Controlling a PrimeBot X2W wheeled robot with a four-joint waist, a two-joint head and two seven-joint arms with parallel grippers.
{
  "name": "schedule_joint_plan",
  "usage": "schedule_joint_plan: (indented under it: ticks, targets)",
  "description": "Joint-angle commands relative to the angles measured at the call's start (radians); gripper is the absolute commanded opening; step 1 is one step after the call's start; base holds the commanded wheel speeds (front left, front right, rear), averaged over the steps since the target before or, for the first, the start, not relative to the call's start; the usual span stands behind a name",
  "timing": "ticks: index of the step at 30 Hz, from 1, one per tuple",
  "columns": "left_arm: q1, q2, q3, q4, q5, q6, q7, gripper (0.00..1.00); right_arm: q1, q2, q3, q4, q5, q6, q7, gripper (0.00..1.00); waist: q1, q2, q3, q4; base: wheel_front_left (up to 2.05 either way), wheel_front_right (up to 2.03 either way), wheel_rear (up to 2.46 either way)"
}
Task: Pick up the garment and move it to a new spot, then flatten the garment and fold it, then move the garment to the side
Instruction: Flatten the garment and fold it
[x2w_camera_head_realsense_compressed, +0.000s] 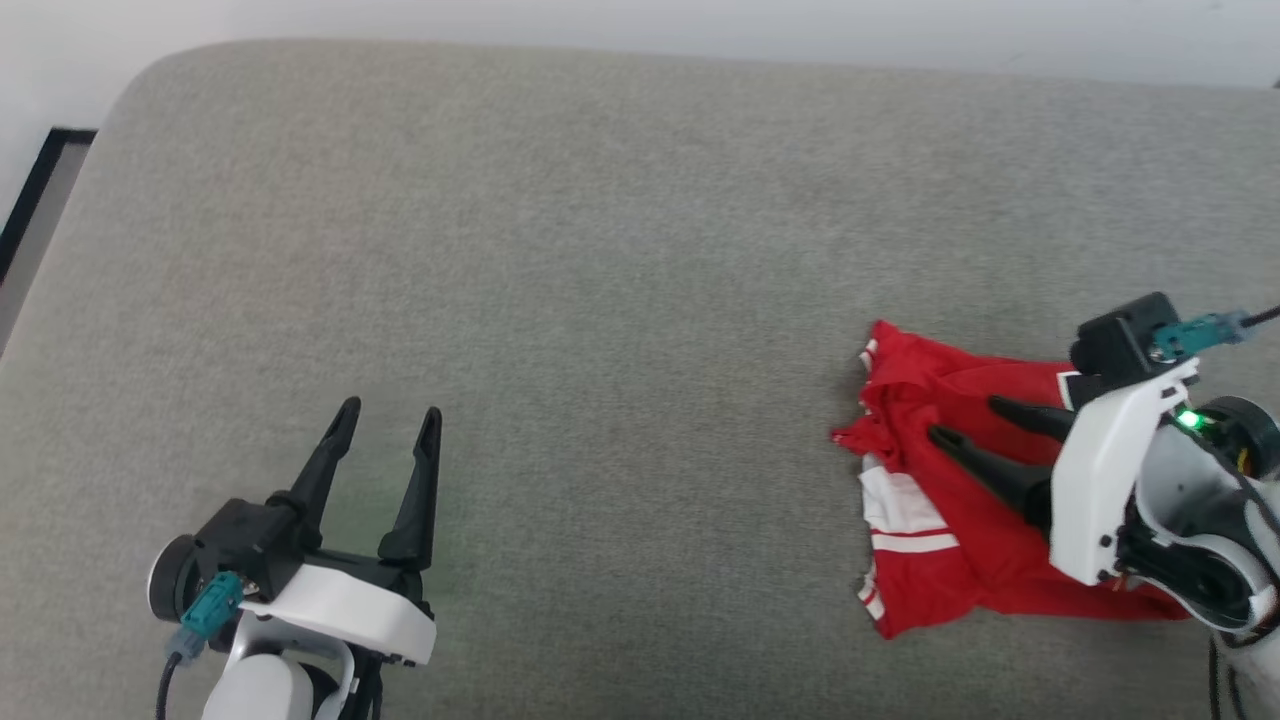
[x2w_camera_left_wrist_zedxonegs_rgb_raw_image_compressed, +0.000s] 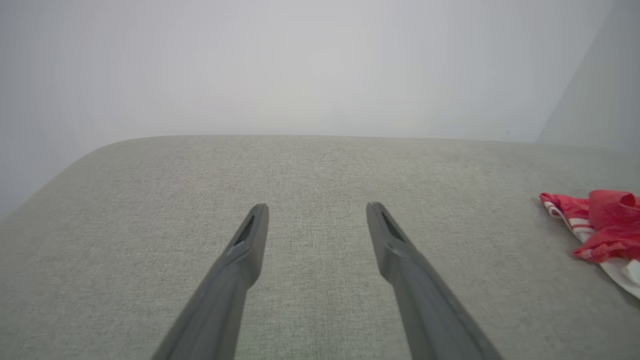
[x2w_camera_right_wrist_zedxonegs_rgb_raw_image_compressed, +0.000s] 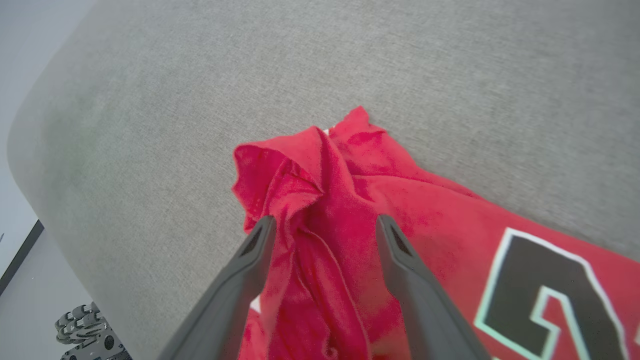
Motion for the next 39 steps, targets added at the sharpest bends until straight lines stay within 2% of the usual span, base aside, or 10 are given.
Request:
schedule_joint_plan:
  ticks: [1, 7, 9, 16, 21, 24, 29, 33, 39]
  targets:
    - [0.008, 0.007, -0.002, 0.004, 0.003, 0.001, -0.005, 1.00, 0.011, -0.008, -0.012, 0.005, 0.007, 0.000, -0.017, 1.00, 0.0000, 0.0000, -0.023, -0.025, 0.00, 0.00, 0.00]
    - [0.025, 0.008, -0.021, 0.029, -0.017, 0.001, -0.005, 1.00, 0.024, -0.009, -0.042, 0.061, 0.011, 0.000, -0.113, 1.00, 0.0000, 0.0000, -0.055, -0.057, 0.00, 0.00, 0.00]
    - [0.022, 0.005, -0.027, 0.045, -0.029, 0.001, -0.005, 1.00, 0.028, -0.004, -0.039, 0.089, 0.009, 0.000, -0.175, 1.00, 0.0000, 0.0000, -0.066, -0.068, 0.00, 0.00, 0.00]
    - [0.026, -0.020, -0.006, 0.101, -0.076, 0.001, -0.005, 1.00, 0.033, 0.007, -0.027, 0.225, -0.031, 0.000, -0.486, 1.00, 0.0000, 0.0000, -0.100, -0.094, 0.00, 0.00, 0.00]
    - [0.052, -0.035, 0.040, 0.119, -0.088, 0.001, -0.005, 1.00, 0.028, 0.061, -0.049, 0.342, -0.077, 0.000, -0.717, 1.00, 0.0000, 0.0000, -0.140, -0.114, 0.00, 0.00, 0.00]
    - [0.063, -0.039, 0.063, 0.118, -0.076, 0.001, -0.005, 1.00, 0.028, 0.096, -0.071, 0.389, -0.117, 0.000, -0.818, 1.00, 0.0000, 0.0000, -0.153, -0.118, 0.00, 0.00, 0.00]
    - [0.083, -0.036, 0.086, 0.090, -0.039, 0.001, -0.005, 1.00, 0.071, 0.145, -0.154, 0.388, -0.204, 0.000, -0.864, 1.00, 0.0000, 0.0000, -0.171, -0.113, 0.00, 0.00, 0.00]
    - [0.106, -0.027, 0.086, 0.055, -0.011, 0.001, -0.005, 1.00, 0.147, 0.184, -0.257, 0.299, -0.289, 0.000, -0.864, 1.00, 0.0000, 0.0000, -0.180, -0.106, 0.00, 0.00, 0.00]
    - [0.154, -0.017, 0.092, -0.002, 0.016, 0.001, -0.005, 1.00, 0.287, 0.213, -0.351, 0.185, -0.367, 0.000, -0.864, 1.00, 0.0000, 0.0000, -0.186, -0.095, 0.00, 0.00, 0.00]
